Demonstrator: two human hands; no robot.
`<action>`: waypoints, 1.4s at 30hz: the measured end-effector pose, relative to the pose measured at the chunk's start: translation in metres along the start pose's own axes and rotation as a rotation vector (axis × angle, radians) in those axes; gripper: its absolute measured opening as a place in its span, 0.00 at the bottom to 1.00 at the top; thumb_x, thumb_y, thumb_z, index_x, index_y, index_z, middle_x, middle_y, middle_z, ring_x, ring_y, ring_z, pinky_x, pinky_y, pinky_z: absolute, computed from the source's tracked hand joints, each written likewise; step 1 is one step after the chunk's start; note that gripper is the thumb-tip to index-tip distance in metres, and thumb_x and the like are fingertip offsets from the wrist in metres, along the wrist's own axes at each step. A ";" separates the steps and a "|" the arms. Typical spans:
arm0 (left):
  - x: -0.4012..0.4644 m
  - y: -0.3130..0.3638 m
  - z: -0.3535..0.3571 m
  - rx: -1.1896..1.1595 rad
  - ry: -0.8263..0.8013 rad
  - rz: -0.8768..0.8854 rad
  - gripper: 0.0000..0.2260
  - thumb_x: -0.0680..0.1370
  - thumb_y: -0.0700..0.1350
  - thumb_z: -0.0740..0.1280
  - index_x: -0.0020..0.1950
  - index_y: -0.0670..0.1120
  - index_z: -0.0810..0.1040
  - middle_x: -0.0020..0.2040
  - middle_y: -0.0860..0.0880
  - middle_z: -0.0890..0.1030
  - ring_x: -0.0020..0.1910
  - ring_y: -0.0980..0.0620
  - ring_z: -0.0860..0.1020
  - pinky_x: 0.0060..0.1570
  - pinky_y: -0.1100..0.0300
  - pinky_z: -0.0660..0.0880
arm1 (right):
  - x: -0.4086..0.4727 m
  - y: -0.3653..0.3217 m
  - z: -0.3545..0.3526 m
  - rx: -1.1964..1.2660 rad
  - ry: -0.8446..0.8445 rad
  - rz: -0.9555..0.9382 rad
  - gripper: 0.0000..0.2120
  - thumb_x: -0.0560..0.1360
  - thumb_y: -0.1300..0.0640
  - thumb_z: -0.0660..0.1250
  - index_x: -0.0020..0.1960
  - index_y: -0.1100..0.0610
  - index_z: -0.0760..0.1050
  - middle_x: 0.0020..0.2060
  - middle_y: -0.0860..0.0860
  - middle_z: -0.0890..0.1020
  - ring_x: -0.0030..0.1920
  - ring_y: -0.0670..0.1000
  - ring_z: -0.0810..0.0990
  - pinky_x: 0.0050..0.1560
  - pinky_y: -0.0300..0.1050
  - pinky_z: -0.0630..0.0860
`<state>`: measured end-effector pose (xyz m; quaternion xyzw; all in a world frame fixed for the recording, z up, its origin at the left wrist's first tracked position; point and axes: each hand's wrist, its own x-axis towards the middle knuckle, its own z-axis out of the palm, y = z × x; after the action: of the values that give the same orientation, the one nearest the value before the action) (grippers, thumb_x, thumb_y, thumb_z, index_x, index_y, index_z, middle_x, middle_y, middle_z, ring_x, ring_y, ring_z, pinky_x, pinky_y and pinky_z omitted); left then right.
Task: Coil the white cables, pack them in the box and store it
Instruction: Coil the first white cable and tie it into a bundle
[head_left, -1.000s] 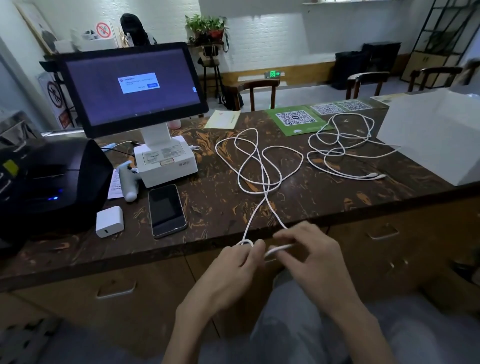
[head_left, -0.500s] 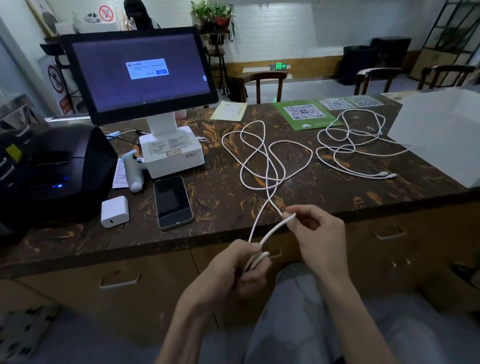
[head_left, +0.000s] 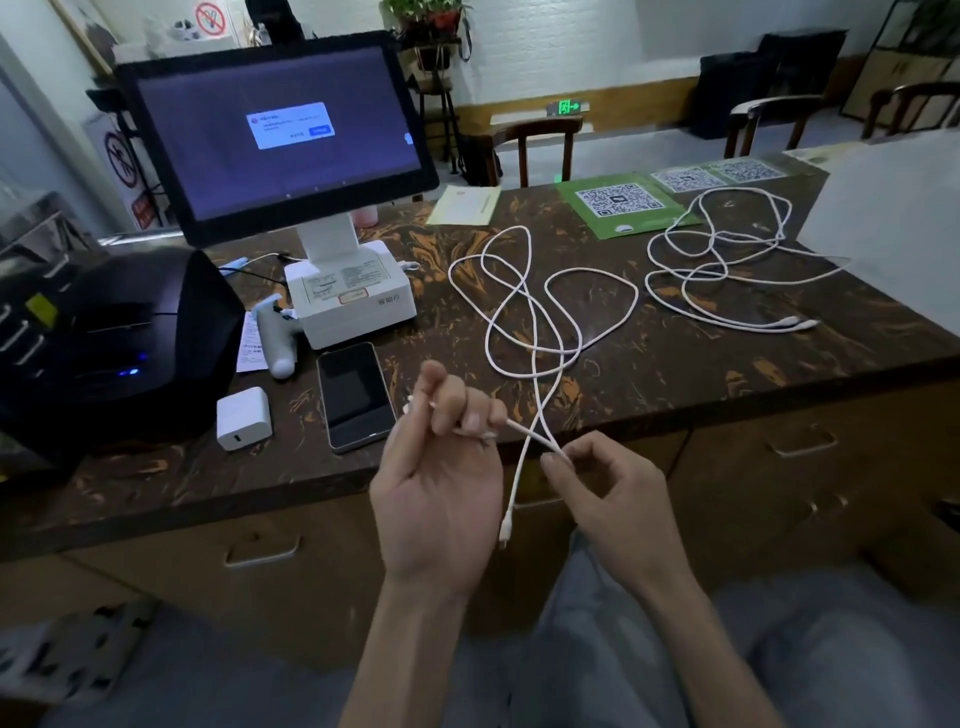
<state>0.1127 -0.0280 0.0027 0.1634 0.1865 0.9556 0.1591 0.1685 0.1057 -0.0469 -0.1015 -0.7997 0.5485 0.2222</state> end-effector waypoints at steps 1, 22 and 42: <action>0.003 -0.002 0.001 0.098 0.033 0.066 0.11 0.83 0.43 0.52 0.56 0.43 0.73 0.35 0.51 0.68 0.36 0.54 0.71 0.46 0.60 0.75 | 0.000 0.001 0.001 -0.064 -0.002 -0.033 0.06 0.76 0.57 0.71 0.41 0.55 0.79 0.33 0.46 0.80 0.35 0.41 0.80 0.34 0.29 0.72; 0.140 0.010 0.056 2.934 -0.842 0.395 0.21 0.84 0.56 0.53 0.37 0.47 0.71 0.42 0.47 0.81 0.40 0.45 0.80 0.35 0.55 0.68 | 0.152 0.006 -0.052 -0.637 -0.159 -0.139 0.11 0.75 0.47 0.69 0.46 0.54 0.83 0.34 0.49 0.82 0.41 0.54 0.83 0.41 0.43 0.74; 0.178 0.032 0.088 2.407 -0.473 -0.103 0.24 0.84 0.56 0.51 0.37 0.42 0.73 0.33 0.47 0.75 0.30 0.48 0.74 0.34 0.56 0.74 | 0.290 -0.202 -0.081 -0.434 -0.172 -0.317 0.25 0.85 0.48 0.50 0.43 0.59 0.80 0.36 0.52 0.82 0.36 0.42 0.81 0.45 0.40 0.78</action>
<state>-0.0215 0.0351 0.1382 0.3679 0.9225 0.1135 -0.0259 -0.0322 0.2143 0.2346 0.0266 -0.9203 0.3292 0.2097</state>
